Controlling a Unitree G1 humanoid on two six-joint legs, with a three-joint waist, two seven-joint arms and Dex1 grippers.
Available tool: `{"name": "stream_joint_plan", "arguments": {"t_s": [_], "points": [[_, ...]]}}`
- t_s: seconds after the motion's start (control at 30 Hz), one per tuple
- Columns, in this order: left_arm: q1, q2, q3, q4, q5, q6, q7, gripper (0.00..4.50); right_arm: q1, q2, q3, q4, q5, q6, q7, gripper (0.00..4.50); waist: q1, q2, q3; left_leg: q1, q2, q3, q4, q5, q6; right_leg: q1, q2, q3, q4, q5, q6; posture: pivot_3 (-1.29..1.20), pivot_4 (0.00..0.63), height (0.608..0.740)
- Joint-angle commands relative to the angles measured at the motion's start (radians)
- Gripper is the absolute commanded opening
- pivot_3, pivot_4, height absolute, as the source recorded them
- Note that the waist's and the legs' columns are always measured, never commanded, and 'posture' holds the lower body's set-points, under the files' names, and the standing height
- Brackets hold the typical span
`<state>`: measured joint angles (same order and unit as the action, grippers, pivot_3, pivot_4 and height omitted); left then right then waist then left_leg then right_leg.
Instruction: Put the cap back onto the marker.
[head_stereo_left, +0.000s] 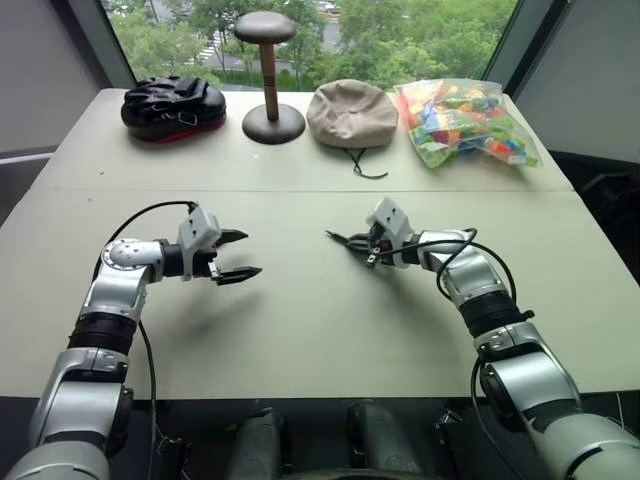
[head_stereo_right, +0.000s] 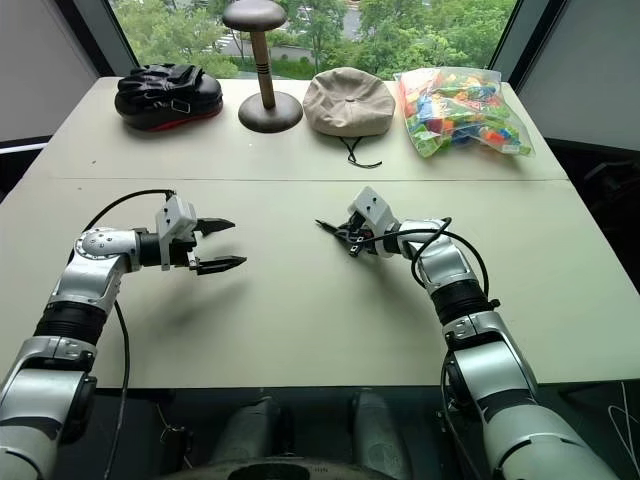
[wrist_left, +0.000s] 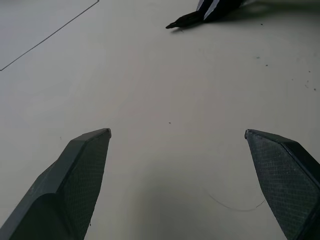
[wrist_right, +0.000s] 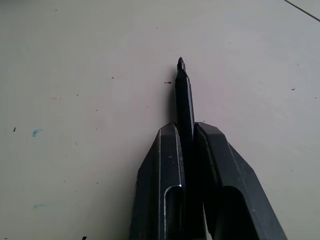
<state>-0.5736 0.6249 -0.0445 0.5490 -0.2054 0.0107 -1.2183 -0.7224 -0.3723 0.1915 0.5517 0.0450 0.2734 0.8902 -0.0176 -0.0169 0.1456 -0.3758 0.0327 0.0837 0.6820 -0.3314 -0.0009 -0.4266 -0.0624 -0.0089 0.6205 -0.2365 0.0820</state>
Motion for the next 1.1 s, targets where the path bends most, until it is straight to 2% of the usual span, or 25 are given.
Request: {"name": "stream_joint_plan", "arguments": {"t_s": [0.03,0.17,0.37,0.47,0.77,1.1], "points": [[-0.042,0.011,0.036,0.008,-0.004,-0.012,0.027,4.50,-0.029,-0.008,-0.002,-0.048,-0.012,-0.012,-0.005,0.03,0.000,0.000,0.000,0.000,0.000,0.000,0.000,0.000,0.000,0.000,0.000,0.000,0.000,0.000,0.000,0.00,0.150,0.740],[-0.065,0.041,0.088,0.055,-0.012,0.012,0.090,4.50,-0.037,-0.013,-0.014,-0.214,-0.005,0.079,-0.033,0.03,-0.001,0.000,0.000,0.000,0.000,0.000,0.000,0.000,0.000,0.000,0.000,0.000,0.001,0.000,0.000,0.00,0.150,0.740],[-0.041,0.074,0.153,0.121,-0.027,0.057,0.157,4.50,0.059,0.010,-0.002,-0.533,0.025,0.282,-0.090,0.03,-0.001,0.000,0.000,0.000,0.001,-0.001,0.000,0.000,-0.001,-0.002,0.000,-0.001,0.006,0.000,0.000,0.00,0.150,0.740],[-0.016,0.070,0.157,0.112,-0.024,0.079,0.167,4.50,0.093,0.030,-0.004,-0.612,0.038,0.341,-0.126,0.03,0.005,0.000,0.000,0.000,0.001,-0.001,0.000,0.000,0.000,-0.001,-0.001,-0.001,0.007,0.000,0.000,0.00,0.150,0.740],[-0.003,0.042,0.142,0.118,-0.009,0.089,0.187,4.50,0.134,0.053,-0.006,-0.677,0.065,0.396,-0.196,0.03,0.003,-0.001,0.000,0.000,-0.001,-0.001,0.002,0.000,0.000,-0.001,-0.001,0.000,0.007,0.000,0.000,0.00,0.150,0.740],[-0.087,-0.009,0.113,0.263,0.042,0.016,0.199,4.50,0.150,0.045,-0.006,-0.679,0.076,0.386,-0.227,0.03,0.002,-0.001,0.000,0.000,-0.001,-0.001,0.002,0.000,-0.001,-0.001,0.000,0.000,0.007,0.000,0.000,0.00,0.150,0.740]]}}
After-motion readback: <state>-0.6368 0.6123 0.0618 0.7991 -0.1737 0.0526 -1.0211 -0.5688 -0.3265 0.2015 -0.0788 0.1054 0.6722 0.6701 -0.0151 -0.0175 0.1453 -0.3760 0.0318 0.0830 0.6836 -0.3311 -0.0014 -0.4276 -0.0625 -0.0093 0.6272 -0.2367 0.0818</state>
